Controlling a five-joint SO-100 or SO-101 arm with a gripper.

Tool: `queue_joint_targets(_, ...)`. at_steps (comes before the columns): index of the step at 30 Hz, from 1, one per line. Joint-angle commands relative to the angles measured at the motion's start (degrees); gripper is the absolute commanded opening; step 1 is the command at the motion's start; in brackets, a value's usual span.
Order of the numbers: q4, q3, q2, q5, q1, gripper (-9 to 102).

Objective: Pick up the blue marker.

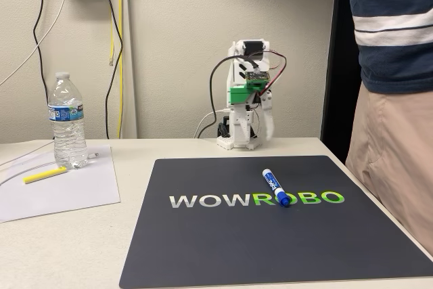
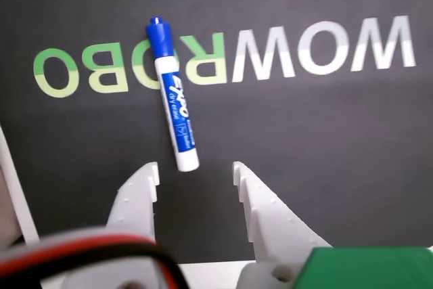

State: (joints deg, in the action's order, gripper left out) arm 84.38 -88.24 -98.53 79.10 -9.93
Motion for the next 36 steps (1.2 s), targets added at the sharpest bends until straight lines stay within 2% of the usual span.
queue_joint_targets(1,-1.1,-0.3,-0.6,-1.8,-1.9,28)
queue_joint_targets(12,-5.1,-3.7,1.0,-3.8,-3.1,47)
queue_joint_targets(23,-14.3,-3.8,12.0,-5.3,-1.9,47)
queue_joint_targets(36,-21.5,-3.7,19.5,-5.4,-0.5,47)
